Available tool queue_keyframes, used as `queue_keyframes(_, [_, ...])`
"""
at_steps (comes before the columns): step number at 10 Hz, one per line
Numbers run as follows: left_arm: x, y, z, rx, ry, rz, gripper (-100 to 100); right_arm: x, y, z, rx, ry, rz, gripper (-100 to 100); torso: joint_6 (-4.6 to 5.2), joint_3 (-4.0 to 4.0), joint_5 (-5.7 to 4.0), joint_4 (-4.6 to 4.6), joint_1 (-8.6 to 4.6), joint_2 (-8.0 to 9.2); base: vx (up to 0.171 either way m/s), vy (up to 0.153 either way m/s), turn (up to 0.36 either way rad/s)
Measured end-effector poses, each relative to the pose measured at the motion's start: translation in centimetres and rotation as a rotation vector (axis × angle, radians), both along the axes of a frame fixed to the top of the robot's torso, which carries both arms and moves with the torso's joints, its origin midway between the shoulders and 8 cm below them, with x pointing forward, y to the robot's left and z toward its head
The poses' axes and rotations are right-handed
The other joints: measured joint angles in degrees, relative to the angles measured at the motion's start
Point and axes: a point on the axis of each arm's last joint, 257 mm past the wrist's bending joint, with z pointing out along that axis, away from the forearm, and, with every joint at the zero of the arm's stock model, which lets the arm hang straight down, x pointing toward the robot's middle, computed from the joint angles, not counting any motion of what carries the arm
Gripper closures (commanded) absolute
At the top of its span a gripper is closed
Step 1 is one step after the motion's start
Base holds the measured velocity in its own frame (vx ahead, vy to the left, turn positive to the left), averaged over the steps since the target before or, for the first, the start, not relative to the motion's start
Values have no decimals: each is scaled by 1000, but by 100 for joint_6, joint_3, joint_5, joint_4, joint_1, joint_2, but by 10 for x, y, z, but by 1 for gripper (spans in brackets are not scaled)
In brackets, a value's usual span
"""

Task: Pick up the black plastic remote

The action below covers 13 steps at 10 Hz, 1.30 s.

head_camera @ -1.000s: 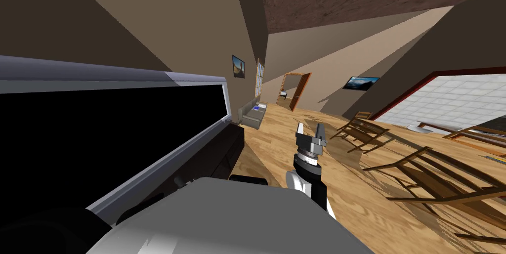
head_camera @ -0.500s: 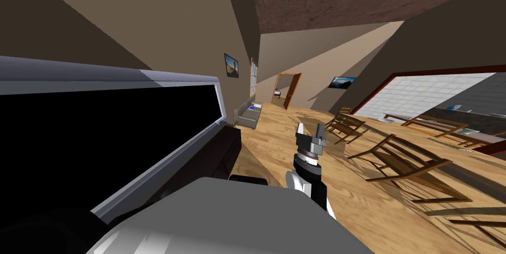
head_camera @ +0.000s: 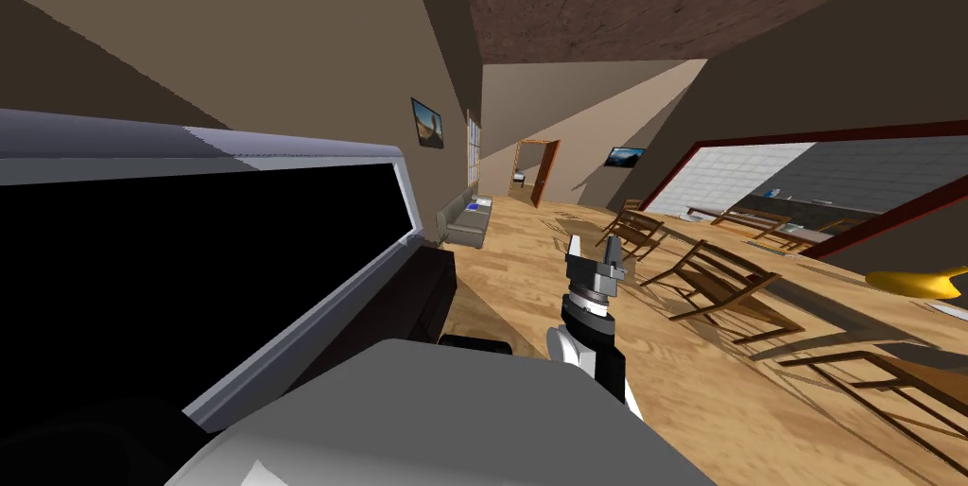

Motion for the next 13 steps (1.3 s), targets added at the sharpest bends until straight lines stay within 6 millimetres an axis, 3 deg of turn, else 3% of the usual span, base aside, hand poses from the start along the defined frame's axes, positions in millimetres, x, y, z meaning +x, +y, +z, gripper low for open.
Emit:
queue_keyframes(2, [-21, 6, 0, 2, 56, 15, -100, 0, 0, 0, 0, 0, 0, 0, -3, 4, -2, 1, -10, 7, 30, 27, -65])
queue_keyframes(3, [-22, 7, 0, 1, 61, 16, 0, 0, 0, 0, 0, 0, 0, 0, -4, 9, -3, 3, -18, 16, 0, 0, 0])
queue_keyframes(4, [-22, 7, 0, 1, 60, 16, -100, 0, 0, 0, 0, 0, 0, 0, -4, 12, -5, 5, -24, 22, -66, -8, -204])
queue_keyframes(10, [-7, 12, -23, -1, 53, 118, -100, 0, 0, 0, 0, 0, 0, 0, -6, 39, 5, 15, -21, 66, -98, -11, -156])
queue_keyframes(11, [-6, 12, -24, 0, 52, 119, 100, 0, 0, 0, 0, 0, 0, 0, -10, 32, 13, 12, -7, 54, -7, -3, 5])
queue_keyframes(13, [-7, 12, -24, -1, 54, 121, 100, 0, 0, 0, 0, 0, 0, 0, -2, 21, 19, 11, 2, 34, -4, 0, 7])
